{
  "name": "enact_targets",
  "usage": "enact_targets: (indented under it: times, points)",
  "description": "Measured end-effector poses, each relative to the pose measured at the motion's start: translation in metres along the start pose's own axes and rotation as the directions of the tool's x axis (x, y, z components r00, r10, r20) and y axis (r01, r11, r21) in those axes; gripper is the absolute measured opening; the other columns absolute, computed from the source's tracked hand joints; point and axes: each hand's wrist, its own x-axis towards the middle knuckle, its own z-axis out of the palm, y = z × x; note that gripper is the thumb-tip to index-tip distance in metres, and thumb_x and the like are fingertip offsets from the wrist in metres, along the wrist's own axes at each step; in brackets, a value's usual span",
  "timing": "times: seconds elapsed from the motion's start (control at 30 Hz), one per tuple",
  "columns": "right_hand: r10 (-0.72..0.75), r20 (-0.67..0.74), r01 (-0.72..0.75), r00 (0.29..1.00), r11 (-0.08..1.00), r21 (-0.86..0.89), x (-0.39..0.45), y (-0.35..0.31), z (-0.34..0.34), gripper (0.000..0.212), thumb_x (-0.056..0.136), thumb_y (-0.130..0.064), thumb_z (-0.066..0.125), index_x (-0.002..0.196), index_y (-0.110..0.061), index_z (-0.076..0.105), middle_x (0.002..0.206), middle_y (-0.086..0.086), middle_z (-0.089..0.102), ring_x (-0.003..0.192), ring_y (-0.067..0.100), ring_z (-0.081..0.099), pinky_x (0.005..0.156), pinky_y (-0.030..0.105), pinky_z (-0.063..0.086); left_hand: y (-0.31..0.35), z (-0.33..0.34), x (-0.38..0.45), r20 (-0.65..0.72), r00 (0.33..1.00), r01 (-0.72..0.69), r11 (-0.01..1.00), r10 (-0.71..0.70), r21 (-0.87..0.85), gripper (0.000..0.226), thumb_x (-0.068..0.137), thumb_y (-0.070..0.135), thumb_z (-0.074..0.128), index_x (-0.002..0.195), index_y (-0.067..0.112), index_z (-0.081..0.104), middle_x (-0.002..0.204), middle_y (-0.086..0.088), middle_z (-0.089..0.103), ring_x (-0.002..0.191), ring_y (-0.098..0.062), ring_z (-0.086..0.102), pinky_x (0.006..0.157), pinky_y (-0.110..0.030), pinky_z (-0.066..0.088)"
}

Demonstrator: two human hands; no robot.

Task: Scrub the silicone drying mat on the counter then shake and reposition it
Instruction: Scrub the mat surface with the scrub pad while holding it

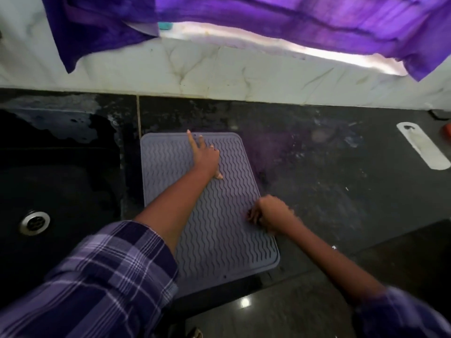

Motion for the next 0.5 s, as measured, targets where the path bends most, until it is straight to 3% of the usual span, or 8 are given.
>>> enact_targets:
  times: [0.07, 0.17, 0.3, 0.4, 0.5]
  points:
    - [0.002, 0.034, -0.004, 0.999, 0.997, 0.078, 0.023, 0.0, -0.034, 0.019, 0.084, -0.013, 0.062, 0.099, -0.009, 0.072, 0.107, 0.012, 0.072, 0.097, 0.027, 0.068, 0.09, 0.039, 0.055, 0.006, 0.001, -0.011, -0.028, 1.0, 0.01, 1.0, -0.009, 0.02, 0.088, 0.079, 0.066, 0.058, 0.149, 0.018, 0.035, 0.159, -0.012, 0.022, 0.148, -0.039, -0.004, 0.103, -0.076, -0.008]
    - [0.023, -0.217, 0.025, 0.976, 0.976, 0.215, 0.063, -0.01, -0.061, 0.028, 0.085, -0.002, 0.056, 0.1, -0.016, 0.075, 0.106, 0.009, 0.074, 0.099, 0.026, 0.068, 0.092, 0.039, 0.055, 0.017, 0.01, -0.027, -0.004, 1.0, 0.008, 0.999, -0.008, -0.043, 0.085, 0.071, 0.064, 0.068, 0.139, 0.018, 0.049, 0.152, -0.012, 0.038, 0.149, -0.038, 0.0, 0.099, -0.078, -0.011]
    - [0.035, -0.364, -0.028, 0.931, 0.999, 0.026, 0.058, -0.029, -0.016, 0.031, 0.09, -0.009, 0.046, 0.113, -0.015, 0.067, 0.12, 0.011, 0.065, 0.114, 0.031, 0.053, 0.095, 0.038, 0.043, 0.028, 0.03, -0.044, 0.035, 0.998, 0.047, 0.996, -0.044, -0.071, 0.095, 0.065, 0.067, 0.07, 0.145, 0.024, 0.041, 0.155, -0.001, 0.033, 0.148, -0.04, 0.001, 0.098, -0.08, -0.01]
    - [0.004, -0.367, 0.043, 0.93, 0.992, 0.121, -0.002, -0.012, 0.03, 0.028, 0.084, -0.009, 0.054, 0.103, -0.019, 0.071, 0.114, 0.007, 0.068, 0.107, 0.029, 0.055, 0.088, 0.035, 0.044, 0.03, 0.032, -0.047, 0.006, 0.999, 0.044, 0.996, -0.044, -0.077, 0.095, 0.067, 0.067, 0.069, 0.146, 0.023, 0.039, 0.156, -0.001, 0.031, 0.148, -0.04, 0.001, 0.099, -0.081, -0.009]
    - [-0.045, -0.215, 0.082, 0.976, 0.982, 0.169, -0.076, -0.002, 0.068, 0.028, 0.081, -0.012, 0.059, 0.103, -0.025, 0.07, 0.118, 0.0, 0.064, 0.113, 0.021, 0.051, 0.094, 0.03, 0.041, 0.035, 0.027, -0.052, 0.016, 0.997, 0.075, 0.997, -0.075, -0.026, 0.094, 0.069, 0.066, 0.068, 0.146, 0.02, 0.039, 0.155, -0.004, 0.033, 0.148, -0.041, 0.0, 0.1, -0.079, -0.009]
